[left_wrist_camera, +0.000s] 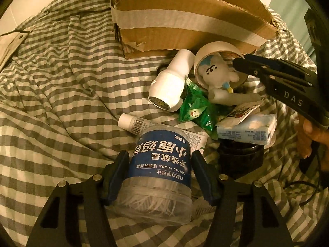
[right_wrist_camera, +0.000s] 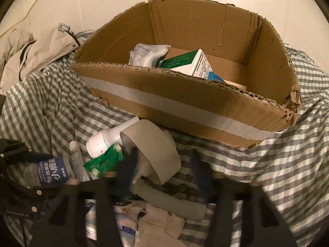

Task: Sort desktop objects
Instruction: 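Grasp the water bottle with left tool while right tool grasps the tape roll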

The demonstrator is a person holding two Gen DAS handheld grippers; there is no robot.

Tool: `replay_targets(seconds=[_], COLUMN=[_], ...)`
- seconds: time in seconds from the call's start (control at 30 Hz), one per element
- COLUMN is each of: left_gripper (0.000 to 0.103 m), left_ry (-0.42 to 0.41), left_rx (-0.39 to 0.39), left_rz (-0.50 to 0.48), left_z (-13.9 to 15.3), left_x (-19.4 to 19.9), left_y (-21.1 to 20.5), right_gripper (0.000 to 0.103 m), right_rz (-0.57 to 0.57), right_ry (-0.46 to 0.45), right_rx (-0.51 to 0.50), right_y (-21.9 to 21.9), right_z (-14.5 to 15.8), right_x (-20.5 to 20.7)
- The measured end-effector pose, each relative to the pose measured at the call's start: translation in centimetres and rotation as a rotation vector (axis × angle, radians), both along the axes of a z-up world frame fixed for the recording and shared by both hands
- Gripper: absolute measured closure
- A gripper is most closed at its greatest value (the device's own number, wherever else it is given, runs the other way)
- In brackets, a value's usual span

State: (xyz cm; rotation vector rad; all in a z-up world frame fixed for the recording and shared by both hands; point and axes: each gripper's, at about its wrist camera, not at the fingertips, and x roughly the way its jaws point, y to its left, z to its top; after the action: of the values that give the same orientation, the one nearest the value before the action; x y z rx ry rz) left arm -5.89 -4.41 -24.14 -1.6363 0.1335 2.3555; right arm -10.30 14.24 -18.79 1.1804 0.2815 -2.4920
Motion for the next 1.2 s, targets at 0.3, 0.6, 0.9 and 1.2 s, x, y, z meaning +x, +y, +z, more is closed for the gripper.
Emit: replay_targets(seconds=[0.3,0.6,0.9,1.2], left_gripper=[0.04,0.041,0.041,0.041], left_ry=[0.078,0.147,0.225,0.332], left_rx=[-0.014,0.026,0.052,0.084], left_rz=[0.003,0.009,0.011,0.018], left_z=[2.0,5.1,7.4,11.1], left_x=[1.6,1.9,2.3,2.5], left_y=[0.3,0.2,1.2,1.6], right_gripper=[0.089,0.1,0.1,0.1], right_rz=[-0.05,-0.085,-0.12,-0.134], right_ry=[0.018,0.065,0.141,0.279], right_rx=[0.004,-0.029,-0.079,-0.122], right_y=[1.2,2.1,2.9,3.1], right_z=[0.8,2.5,5.0,9.5], right_x=[1.3,3.0,4.7,7.0])
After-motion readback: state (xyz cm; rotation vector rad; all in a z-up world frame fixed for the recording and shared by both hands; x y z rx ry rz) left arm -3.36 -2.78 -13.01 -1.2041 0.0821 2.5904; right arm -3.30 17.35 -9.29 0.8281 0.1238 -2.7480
